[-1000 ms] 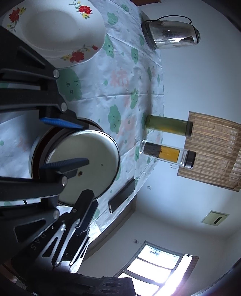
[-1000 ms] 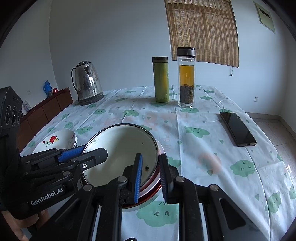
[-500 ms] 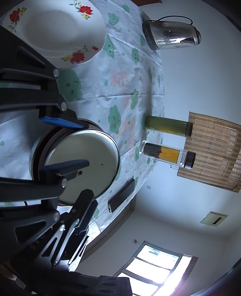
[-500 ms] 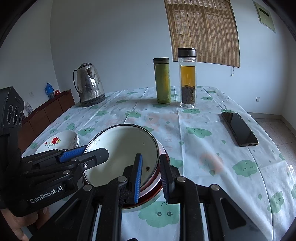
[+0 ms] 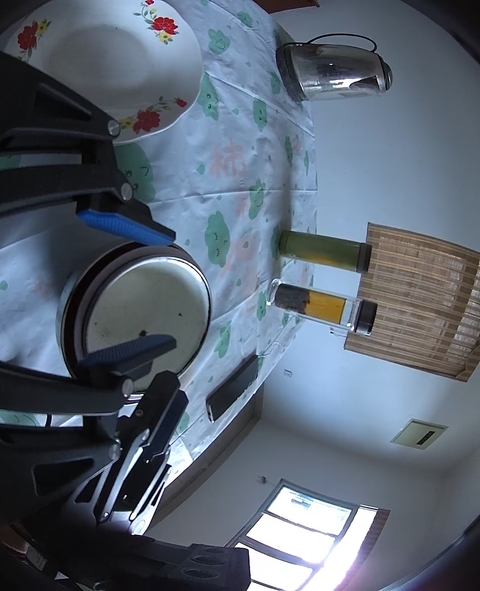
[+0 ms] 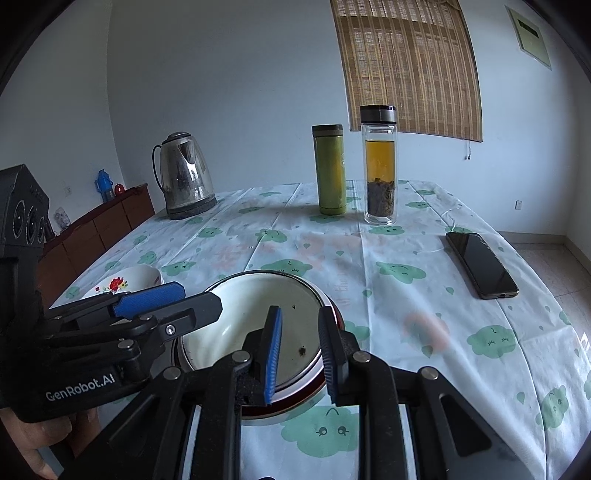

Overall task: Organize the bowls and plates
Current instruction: 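Open the left gripper and regrasp the rim of the bowl stack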

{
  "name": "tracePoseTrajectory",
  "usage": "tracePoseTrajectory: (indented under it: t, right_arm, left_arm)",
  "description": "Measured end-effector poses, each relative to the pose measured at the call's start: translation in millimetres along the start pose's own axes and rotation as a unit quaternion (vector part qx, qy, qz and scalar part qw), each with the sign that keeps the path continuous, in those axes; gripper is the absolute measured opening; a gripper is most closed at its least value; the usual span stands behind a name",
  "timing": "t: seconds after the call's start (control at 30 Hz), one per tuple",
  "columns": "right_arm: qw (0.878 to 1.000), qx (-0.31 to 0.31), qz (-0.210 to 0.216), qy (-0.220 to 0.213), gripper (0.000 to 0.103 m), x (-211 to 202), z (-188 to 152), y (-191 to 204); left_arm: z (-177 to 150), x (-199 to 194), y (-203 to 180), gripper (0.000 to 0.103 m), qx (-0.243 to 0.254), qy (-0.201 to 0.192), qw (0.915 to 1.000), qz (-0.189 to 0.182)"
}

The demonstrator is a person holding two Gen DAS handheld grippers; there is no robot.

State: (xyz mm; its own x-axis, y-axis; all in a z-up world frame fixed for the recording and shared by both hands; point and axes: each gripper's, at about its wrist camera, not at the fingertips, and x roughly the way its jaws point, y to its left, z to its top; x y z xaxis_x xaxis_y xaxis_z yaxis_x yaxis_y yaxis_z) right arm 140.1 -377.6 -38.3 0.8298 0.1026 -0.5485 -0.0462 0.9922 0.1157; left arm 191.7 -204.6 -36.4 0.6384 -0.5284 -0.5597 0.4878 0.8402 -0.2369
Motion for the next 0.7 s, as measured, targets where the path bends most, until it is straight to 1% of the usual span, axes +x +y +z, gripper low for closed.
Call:
tracePoseTrajectory:
  t: [0.27, 0.47, 0.5, 0.53, 0.6, 0.7]
  right_arm:
    - [1.0, 0.002, -0.004, -0.003, 0.022, 0.4, -0.7, -3.6]
    - [1.0, -0.006, -0.007, -0.013, 0.023, -1.4, -3.9, -1.1]
    - [1.0, -0.01, -0.01, -0.016, 0.027, -2.2, -4.5, -0.1]
    - [1.0, -0.013, -0.013, -0.018, 0.036, -3.1, -5.1, 1.3]
    - [0.999, -0.016, -0.02, -0.023, 0.039, -5.1, -5.5, 1.9]
    - [0.999, -0.012, -0.019, -0.031, 0.041, -7.8, -4.5, -0.5]
  left_arm:
    - [-0.3, 2.5, 1.9, 0.051, -0.002, 0.001, 1.0, 0.004]
    - [-1.2, 2.0, 2.1, 0.061, 0.004, 0.0, 0.9999, 0.016]
    - [-1.4, 1.4, 2.2, 0.061, 0.005, -0.001, 0.9998, 0.018]
    - [-1.5, 0.8, 2.4, 0.062, 0.005, -0.003, 0.9998, 0.02]
    - [-1.6, 0.0, 2.5, 0.062, 0.006, -0.003, 0.9998, 0.021]
    - [-2.1, -0.7, 1.8, 0.063, 0.007, -0.005, 0.9997, 0.023]
